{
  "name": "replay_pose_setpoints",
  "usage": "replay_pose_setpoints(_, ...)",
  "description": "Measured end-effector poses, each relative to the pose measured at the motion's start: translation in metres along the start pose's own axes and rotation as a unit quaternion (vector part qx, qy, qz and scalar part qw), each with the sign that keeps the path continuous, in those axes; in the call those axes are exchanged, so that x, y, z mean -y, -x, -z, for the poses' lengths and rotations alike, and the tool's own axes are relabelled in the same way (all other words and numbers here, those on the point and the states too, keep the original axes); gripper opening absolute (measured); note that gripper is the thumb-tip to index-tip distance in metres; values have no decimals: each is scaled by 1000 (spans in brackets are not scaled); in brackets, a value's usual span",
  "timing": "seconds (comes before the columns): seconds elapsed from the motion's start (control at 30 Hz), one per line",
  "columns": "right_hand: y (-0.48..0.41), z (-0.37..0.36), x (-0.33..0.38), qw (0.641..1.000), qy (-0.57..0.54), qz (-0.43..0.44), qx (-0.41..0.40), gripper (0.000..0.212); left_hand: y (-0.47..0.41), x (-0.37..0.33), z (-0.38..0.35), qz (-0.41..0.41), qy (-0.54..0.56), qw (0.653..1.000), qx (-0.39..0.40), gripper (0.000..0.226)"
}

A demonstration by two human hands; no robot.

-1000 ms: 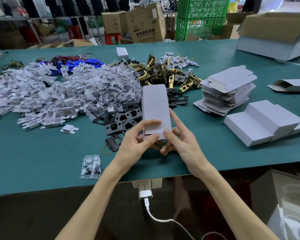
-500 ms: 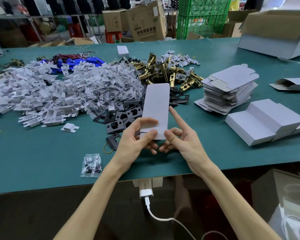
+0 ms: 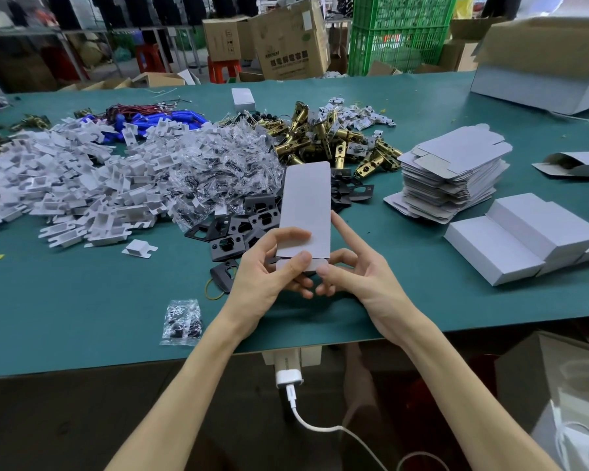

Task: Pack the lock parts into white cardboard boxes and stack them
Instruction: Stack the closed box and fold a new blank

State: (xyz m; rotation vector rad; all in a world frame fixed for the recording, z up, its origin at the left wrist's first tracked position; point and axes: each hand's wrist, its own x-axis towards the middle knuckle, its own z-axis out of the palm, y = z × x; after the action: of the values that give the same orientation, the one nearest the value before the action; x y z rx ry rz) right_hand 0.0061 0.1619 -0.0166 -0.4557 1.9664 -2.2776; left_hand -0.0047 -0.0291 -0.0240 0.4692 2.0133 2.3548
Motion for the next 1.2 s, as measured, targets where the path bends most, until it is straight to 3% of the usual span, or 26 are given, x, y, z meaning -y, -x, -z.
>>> replay_pose_setpoints(0.6,-1,-2,-1,1000,9,-2,-12,74,2,-4,-3,-3,-24,1000,-14,31)
replay_pose_setpoints(0.9,-1,-1,-2,999,-12,-6,-40,59,2,-5,-2,3,5,1000,17,48)
replay_pose_setpoints(1.2,-1,-2,-3,999,-9,-8,-47,58,3,-8,-4,7,-11,1000,4,39)
